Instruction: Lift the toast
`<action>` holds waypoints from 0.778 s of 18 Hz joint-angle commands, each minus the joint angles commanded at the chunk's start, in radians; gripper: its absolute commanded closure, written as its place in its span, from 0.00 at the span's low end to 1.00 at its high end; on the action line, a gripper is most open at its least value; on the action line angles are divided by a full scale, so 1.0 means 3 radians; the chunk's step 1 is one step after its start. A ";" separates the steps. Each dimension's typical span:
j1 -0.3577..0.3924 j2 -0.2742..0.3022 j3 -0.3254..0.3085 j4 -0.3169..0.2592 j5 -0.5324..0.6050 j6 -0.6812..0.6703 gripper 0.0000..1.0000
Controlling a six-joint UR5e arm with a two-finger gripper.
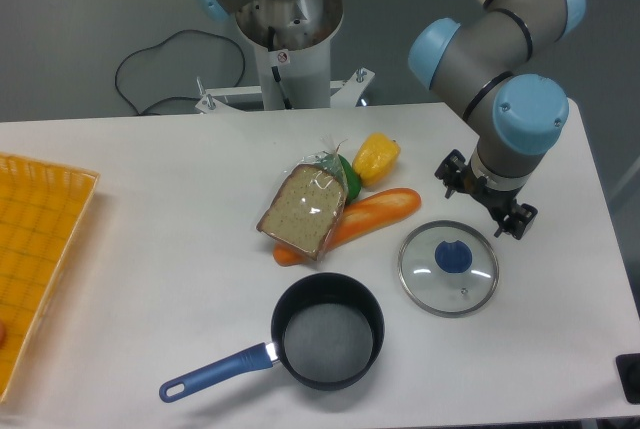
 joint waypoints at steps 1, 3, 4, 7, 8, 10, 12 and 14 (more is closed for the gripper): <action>0.0000 0.0005 0.0000 0.0000 0.0000 -0.0005 0.00; 0.0000 0.0010 0.0015 0.0000 0.0000 -0.0005 0.00; 0.0000 0.0010 0.0020 -0.0005 0.0000 -0.0010 0.00; 0.0000 0.0036 0.0020 0.0000 0.0000 -0.0061 0.00; -0.0005 0.0041 0.0026 0.0000 -0.0005 -0.0071 0.00; -0.0020 0.0051 0.0026 0.0005 -0.0025 -0.0158 0.00; -0.0066 0.0061 0.0026 0.0015 -0.0036 -0.0235 0.00; -0.0077 0.0127 -0.0051 0.0025 -0.0051 -0.0317 0.00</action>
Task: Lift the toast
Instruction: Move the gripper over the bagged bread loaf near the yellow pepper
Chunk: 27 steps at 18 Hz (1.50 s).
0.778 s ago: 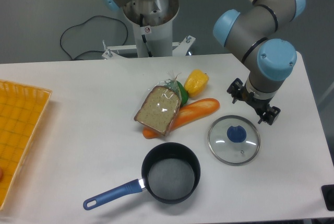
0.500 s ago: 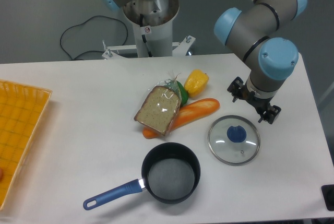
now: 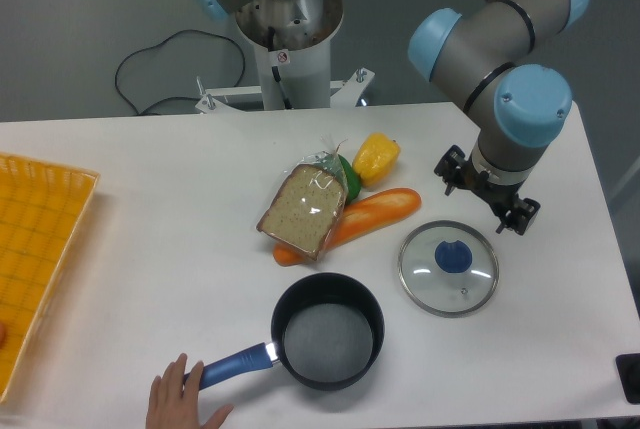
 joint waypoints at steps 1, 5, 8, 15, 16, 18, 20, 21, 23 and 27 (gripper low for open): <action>-0.0010 0.0041 -0.0061 0.0025 -0.0015 -0.0041 0.00; -0.0092 0.0148 -0.0169 0.0123 -0.0031 -0.0112 0.00; -0.0133 0.0246 -0.0190 0.0102 -0.0010 -0.0236 0.00; -0.0414 0.0639 -0.0634 0.0153 -0.0087 -0.0737 0.00; -0.0424 0.0690 -0.0716 0.0153 -0.0092 -0.0737 0.00; -0.0430 0.0859 -0.0915 0.0174 -0.0107 -0.0717 0.00; -0.0440 0.0972 -0.1058 0.0245 -0.0118 -0.0716 0.00; -0.0465 0.1007 -0.1105 0.0251 -0.0113 -0.0716 0.00; -0.0496 0.1053 -0.1222 0.0296 -0.0113 -0.0726 0.00; -0.0511 0.1268 -0.1605 0.0669 -0.0113 -0.0711 0.00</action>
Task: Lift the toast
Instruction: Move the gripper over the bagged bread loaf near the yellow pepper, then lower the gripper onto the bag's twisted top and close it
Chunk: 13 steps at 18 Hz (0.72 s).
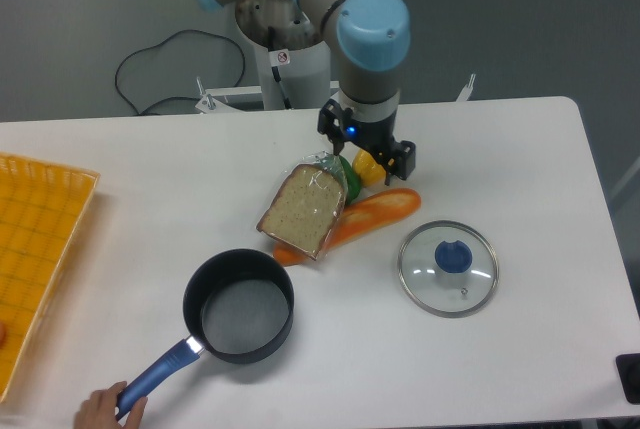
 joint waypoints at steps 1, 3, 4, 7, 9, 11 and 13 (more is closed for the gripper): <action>0.0000 0.0021 -0.0036 0.0006 0.0005 0.0010 0.00; -0.0005 0.0072 -0.0108 0.0016 0.0020 0.0010 0.00; -0.0005 0.0107 -0.0159 0.0021 0.0020 0.0010 0.00; -0.0005 0.0215 -0.0317 0.0047 0.0026 0.0010 0.00; -0.0005 0.0256 -0.0481 0.0159 0.0036 0.0010 0.00; -0.0005 0.0277 -0.0649 0.0347 0.0107 0.0010 0.00; -0.0015 0.0277 -0.0727 0.0425 0.0153 0.0000 0.00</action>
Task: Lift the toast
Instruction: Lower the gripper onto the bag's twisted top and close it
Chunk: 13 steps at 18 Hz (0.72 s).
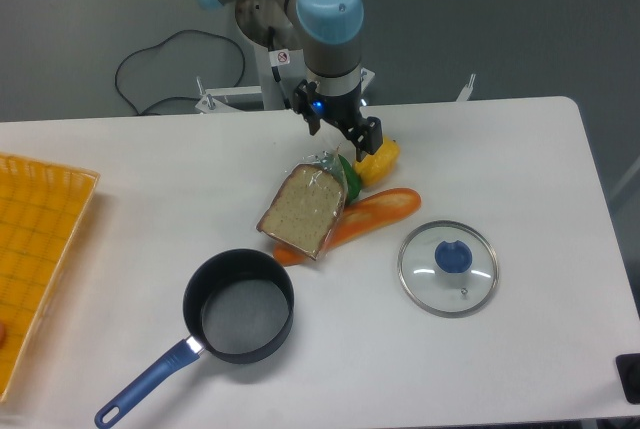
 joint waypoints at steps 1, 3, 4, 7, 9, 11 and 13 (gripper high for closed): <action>-0.0015 0.0000 -0.0010 0.0005 0.0010 -0.0005 0.00; -0.0036 0.0000 -0.0046 0.0026 0.0026 -0.0020 0.00; -0.0041 0.0000 -0.0067 0.0036 0.0026 -0.0021 0.00; -0.0046 -0.0005 -0.0108 0.0087 0.0026 -0.0066 0.00; -0.0092 -0.0025 -0.0108 0.0128 0.0026 -0.0138 0.00; -0.0107 -0.0041 -0.0108 0.0143 0.0026 -0.0159 0.00; -0.0107 -0.0041 -0.0118 0.0143 0.0026 -0.0164 0.00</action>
